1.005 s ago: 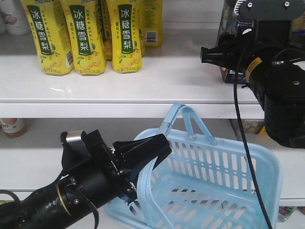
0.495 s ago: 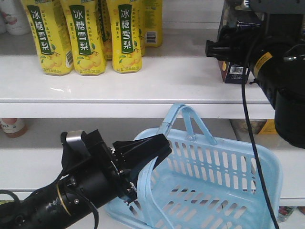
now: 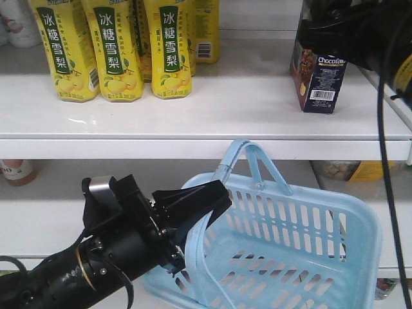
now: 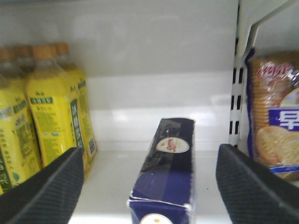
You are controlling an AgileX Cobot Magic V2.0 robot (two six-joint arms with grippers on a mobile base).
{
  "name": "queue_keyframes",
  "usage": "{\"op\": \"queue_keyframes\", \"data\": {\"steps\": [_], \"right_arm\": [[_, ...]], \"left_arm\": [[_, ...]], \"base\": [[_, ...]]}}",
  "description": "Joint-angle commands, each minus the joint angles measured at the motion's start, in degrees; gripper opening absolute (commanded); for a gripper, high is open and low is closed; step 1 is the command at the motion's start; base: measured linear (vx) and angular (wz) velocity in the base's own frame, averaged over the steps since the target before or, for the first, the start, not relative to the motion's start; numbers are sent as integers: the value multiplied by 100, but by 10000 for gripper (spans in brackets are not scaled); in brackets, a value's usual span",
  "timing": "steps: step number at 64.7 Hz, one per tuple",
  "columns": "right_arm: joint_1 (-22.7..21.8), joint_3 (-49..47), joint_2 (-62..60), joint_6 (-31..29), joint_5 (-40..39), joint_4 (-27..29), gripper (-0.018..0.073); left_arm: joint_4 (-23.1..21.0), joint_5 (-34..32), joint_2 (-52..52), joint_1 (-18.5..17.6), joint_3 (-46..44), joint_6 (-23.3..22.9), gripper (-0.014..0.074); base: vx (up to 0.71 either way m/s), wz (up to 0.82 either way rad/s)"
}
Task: Left arm holds basket, right arm returns cookies
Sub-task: 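Set the box upright on the shelf and open the right gripper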
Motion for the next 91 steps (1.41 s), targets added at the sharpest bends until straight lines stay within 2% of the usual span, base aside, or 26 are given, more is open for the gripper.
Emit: {"op": "queue_keyframes", "data": {"steps": [1, 7, 14, 26, 38, 65, 78, 91], "right_arm": [[-13, 58, -463, -66, 56, -383, 488], [-13, 418, -818, -66, 60, -383, 411], [-19, 858, -1331, -169, 81, -383, 280], [-19, 1487, -2092, -751, 60, -377, -19], [-19, 1973, -2870, -1051, 7, -294, -10], [-19, 3274, -4471, -1108, 6, -231, -10], [-19, 3625, -4836, -1108, 20, 18, -10], [-19, 3625, -4881, -1108, 38, 4, -10]], "left_arm": [[-1093, -1197, -176, 163, -222, 192, 0], [-1093, -1197, -176, 163, -222, 192, 0], [-1093, -1197, -176, 163, -222, 192, 0], [-1093, -1197, -176, 163, -222, 192, 0], [-1093, -1197, -176, 163, -222, 192, 0], [-1093, -1197, -176, 163, -222, 192, 0], [-1093, -1197, -176, 163, -222, 192, 0], [-1093, -1197, -176, 163, -222, 192, 0]], "base": [[0, 0], [0, 0], [0, 0], [0, 0], [0, 0], [0, 0], [0, 0], [0, 0]]}}
